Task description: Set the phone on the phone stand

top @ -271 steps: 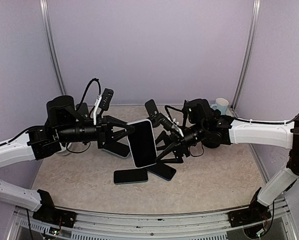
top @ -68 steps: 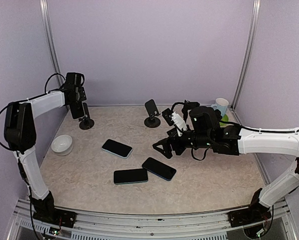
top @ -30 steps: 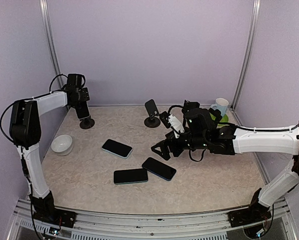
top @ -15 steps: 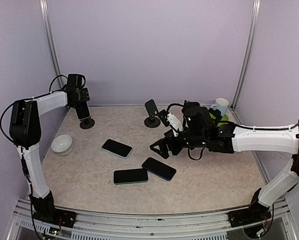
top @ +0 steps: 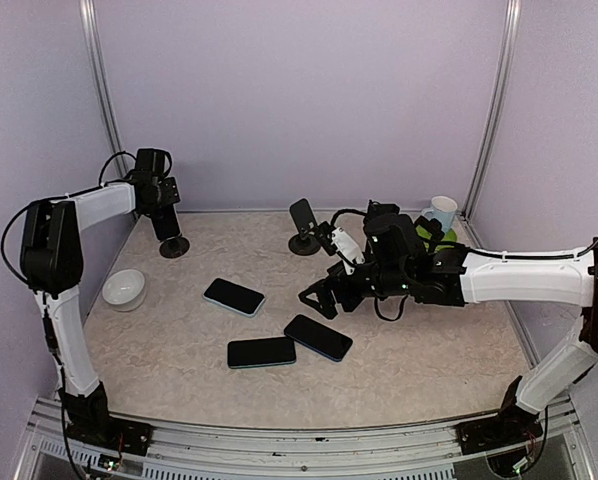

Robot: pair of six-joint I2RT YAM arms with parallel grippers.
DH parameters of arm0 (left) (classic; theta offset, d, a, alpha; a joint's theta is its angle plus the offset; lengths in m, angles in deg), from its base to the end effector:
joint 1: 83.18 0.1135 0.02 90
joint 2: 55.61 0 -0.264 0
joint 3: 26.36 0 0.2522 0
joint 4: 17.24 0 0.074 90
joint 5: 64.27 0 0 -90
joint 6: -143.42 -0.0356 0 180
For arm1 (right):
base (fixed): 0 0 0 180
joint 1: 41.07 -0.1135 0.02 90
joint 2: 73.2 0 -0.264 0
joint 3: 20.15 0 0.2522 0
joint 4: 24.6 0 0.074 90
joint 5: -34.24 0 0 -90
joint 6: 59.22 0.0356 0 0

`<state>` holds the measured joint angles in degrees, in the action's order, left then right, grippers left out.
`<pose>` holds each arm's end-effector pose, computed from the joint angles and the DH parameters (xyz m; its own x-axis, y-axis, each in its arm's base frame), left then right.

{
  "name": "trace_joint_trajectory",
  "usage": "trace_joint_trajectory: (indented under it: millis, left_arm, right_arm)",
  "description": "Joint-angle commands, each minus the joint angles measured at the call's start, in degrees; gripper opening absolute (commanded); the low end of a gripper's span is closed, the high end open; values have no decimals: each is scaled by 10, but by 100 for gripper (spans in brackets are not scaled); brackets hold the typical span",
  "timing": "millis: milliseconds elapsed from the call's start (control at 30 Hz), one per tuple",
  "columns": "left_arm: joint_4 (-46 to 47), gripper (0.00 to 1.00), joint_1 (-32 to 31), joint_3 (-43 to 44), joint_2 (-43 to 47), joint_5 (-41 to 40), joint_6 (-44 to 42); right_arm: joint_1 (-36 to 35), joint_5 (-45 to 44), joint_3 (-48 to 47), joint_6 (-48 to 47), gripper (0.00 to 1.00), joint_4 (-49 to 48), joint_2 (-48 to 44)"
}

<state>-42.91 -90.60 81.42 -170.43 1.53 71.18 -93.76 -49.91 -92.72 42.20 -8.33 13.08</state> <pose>0.4686 -0.0463 0.2647 -0.4419 -0.2230 -0.8689 -0.3770 0.9251 -0.0457 0.2048 0.2747 0.2625 -0.4641 -0.2841 -0.8390 -0.7680 0.6009 0.2214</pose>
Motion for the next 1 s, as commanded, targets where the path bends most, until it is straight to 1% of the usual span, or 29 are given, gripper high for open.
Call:
trace_joint_trajectory:
  millis: [0, 67, 267, 533, 667, 967]
  left_arm:
    - [25, 43, 3, 24, -5, 3, 5]
    - [20, 46, 3, 32, -9, 6, 5]
    - [12, 47, 4, 45, -24, 4, 3]
    - [6, 52, 5, 48, -37, -3, 3]
    - [5, 58, 7, 48, -41, -6, 3]
    - [3, 68, 12, 48, -48, -10, 3]
  right_arm:
    - [5, -2, -21, -7, 100, 9, 7]
    - [4, -6, -21, -8, 100, 11, 4]
    - [4, -3, -17, -5, 100, 6, 7]
    - [4, -10, -11, -6, 100, 6, 2]
    - [5, -8, -12, -5, 100, 3, 5]
    - [4, -15, -12, -10, 100, 10, -3]
